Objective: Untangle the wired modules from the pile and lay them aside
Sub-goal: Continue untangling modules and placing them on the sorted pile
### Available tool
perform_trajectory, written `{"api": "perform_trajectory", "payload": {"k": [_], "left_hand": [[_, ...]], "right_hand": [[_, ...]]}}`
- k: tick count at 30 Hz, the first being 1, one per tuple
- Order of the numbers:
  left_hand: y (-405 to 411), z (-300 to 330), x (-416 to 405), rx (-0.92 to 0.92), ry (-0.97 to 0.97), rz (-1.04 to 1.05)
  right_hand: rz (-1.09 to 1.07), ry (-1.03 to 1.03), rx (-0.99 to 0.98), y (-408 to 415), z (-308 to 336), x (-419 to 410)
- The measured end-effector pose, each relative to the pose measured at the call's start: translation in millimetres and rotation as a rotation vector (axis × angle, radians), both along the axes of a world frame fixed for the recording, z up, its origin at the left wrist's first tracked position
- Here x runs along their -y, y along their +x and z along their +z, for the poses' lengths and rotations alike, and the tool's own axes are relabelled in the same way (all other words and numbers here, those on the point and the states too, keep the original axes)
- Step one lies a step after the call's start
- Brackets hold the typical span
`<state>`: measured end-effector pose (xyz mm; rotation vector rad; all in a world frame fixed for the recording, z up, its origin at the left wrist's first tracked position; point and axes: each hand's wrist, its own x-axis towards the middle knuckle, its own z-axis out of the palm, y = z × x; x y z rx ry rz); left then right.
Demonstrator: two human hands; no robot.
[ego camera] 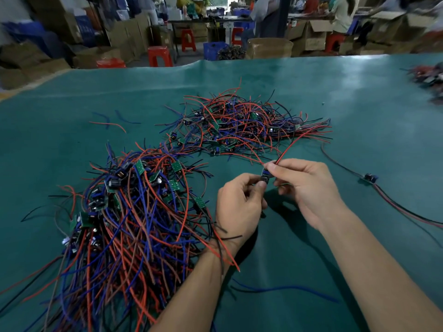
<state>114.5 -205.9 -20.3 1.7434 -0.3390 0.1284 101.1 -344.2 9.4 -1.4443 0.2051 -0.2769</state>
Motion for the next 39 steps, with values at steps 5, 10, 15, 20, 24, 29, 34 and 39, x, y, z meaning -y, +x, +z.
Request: {"api": "perform_trajectory", "payload": {"k": [5,10,15,20,24,29,34,39], "left_hand": [[0,1,1,0.049,0.097,-0.019],[-2,3,0,0.052,0.136,-0.043],[-3,4,1,0.053,0.153,-0.055],[-2,0,1,0.072,0.15,-0.028],[4,-5,-1,0.073,0.105,0.101],[5,-6,0,0.072,0.058,0.155],[3,-1,-3,0.132,0.06,0.105],[1,0,-2,0.158,0.081,0.03]], "right_hand": [[-0.257,-0.256,0.145,3,-1,23],[-0.446,-0.496,0.249,-3,6,48],[-0.661,-0.399,0.302,-10,12,65],[-0.807,-0.373,0.346,-10,10,73],[-0.953,-0.404,0.219,-12,6,90],[-0.184,-0.532,-0.08,-6,3,42],[0.158,-0.454,0.032,-5,-3,-7],[0.03,-0.434,0.104,-5,-4,-5]]}}
